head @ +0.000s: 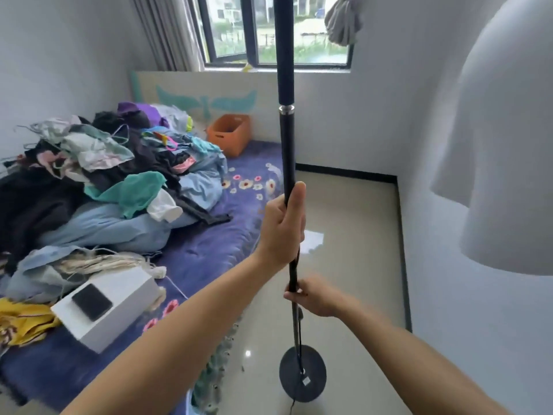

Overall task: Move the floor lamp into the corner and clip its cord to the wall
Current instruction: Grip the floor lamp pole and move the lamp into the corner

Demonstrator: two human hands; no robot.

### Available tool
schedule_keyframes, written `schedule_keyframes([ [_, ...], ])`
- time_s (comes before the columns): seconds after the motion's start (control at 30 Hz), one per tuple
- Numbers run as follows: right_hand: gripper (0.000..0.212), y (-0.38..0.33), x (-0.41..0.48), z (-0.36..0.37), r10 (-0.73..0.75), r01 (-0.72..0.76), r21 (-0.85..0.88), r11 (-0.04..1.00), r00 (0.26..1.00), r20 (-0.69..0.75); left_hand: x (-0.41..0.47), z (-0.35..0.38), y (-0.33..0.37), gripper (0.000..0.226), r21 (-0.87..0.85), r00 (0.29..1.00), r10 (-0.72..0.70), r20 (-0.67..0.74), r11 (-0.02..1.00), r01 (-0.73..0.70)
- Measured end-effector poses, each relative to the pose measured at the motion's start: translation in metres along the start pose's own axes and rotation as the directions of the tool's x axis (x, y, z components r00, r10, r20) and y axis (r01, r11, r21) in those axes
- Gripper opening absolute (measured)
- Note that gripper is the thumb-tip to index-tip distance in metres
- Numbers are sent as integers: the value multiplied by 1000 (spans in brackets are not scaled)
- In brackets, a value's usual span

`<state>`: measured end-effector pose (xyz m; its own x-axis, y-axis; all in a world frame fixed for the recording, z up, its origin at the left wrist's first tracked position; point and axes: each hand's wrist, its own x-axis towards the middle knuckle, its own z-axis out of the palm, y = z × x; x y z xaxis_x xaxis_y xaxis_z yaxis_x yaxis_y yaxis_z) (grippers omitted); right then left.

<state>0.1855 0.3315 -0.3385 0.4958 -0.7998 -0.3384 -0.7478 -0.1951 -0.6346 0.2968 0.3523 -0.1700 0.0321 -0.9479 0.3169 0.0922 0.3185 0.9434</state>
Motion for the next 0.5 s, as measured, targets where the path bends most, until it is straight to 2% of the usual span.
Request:
schedule_keyframes([
  [0.1,19,23,23,-42,73,-72,12,997,994,-81,50,18,-19,50,-84,995,-9,98,996,17],
  [0.23,23,46,53,-99,179,-175,36,984,966,-185,121,43,-35,51,-144,970,25,243,990,10],
  [0.37,31,69,77,-158,235,-214,103,972,919,-316,193,79,-42,53,-146,936,51,350,989,1],
  [0.5,31,105,109,-214,274,-241,135,961,887,-370,265,122,-68,50,-126,887,54,459,992,5],
])
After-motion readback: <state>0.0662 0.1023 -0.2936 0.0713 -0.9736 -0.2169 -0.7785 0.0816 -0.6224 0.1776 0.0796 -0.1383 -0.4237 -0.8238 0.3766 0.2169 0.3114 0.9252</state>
